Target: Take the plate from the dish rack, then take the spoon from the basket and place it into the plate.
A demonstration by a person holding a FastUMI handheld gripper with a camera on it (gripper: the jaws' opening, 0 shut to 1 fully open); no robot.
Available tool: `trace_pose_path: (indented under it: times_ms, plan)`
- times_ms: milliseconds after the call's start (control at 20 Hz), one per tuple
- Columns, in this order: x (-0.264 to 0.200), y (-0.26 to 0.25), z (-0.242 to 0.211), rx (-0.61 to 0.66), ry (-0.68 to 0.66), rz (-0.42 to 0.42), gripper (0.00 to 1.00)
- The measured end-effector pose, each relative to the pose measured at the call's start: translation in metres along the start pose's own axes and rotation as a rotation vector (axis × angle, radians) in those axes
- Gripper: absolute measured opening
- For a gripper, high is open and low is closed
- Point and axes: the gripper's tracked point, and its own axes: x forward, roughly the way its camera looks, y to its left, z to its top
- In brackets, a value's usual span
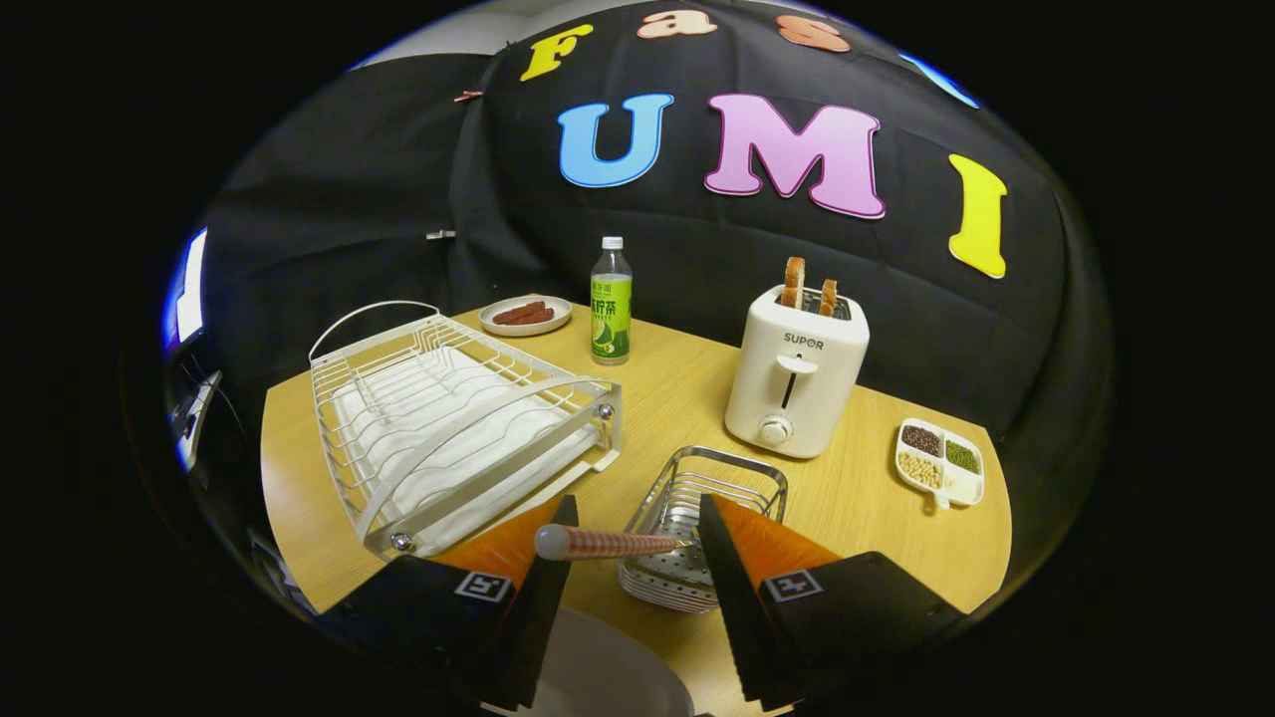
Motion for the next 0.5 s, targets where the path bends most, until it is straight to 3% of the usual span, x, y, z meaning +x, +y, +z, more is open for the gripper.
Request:
trace_pose_path:
  times_ms: [350, 500]
  plan:
    - [0.007, 0.009, 0.007, -0.021, -0.013, 0.014, 0.51]
    - [0.006, -0.005, 0.019, -0.021, -0.03, -0.031, 0.4]
